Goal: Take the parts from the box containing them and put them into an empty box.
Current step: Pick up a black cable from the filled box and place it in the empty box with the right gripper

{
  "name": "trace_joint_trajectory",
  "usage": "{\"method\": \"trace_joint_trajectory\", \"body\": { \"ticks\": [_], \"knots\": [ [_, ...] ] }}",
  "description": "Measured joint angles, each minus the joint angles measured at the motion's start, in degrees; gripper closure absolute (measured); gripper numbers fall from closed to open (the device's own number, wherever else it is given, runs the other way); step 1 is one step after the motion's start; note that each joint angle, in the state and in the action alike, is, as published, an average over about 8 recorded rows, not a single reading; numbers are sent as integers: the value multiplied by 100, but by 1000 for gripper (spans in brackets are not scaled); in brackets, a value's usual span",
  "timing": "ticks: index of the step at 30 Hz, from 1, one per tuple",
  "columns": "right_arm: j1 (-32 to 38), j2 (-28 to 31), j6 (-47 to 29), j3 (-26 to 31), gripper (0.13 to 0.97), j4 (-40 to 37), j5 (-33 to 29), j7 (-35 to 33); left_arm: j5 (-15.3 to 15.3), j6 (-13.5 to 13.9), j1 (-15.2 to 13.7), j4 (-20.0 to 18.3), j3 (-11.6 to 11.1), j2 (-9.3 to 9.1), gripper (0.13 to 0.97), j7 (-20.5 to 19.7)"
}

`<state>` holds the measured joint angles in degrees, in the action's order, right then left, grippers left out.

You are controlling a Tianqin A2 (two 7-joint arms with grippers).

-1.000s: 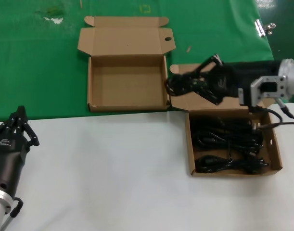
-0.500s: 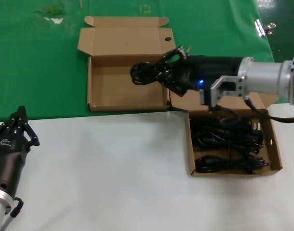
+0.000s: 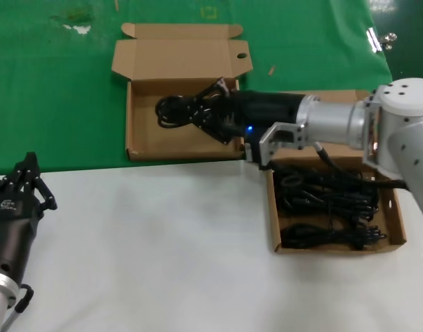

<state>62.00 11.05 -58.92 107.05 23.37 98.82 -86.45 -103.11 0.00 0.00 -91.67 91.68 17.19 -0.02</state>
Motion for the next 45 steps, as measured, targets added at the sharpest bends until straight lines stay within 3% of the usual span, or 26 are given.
{"method": "trace_joint_trajectory", "body": {
  "ticks": [7, 14, 34, 45],
  "knots": [
    [532, -410, 222, -262, 949, -1420, 99, -1122, 0, 0, 0, 0, 0, 0, 957, 0],
    [719, -622, 650, -460, 949, -2033, 134, -1815, 0, 0, 0, 0, 0, 0, 957, 0],
    [759, -797, 1349, -835, 946, -2250, 174, -2688, 0, 0, 0, 0, 0, 0, 957, 0],
    [770, -841, 1213, -991, 839, -2246, 221, -2805, 0, 0, 0, 0, 0, 0, 957, 0]
  ]
}}
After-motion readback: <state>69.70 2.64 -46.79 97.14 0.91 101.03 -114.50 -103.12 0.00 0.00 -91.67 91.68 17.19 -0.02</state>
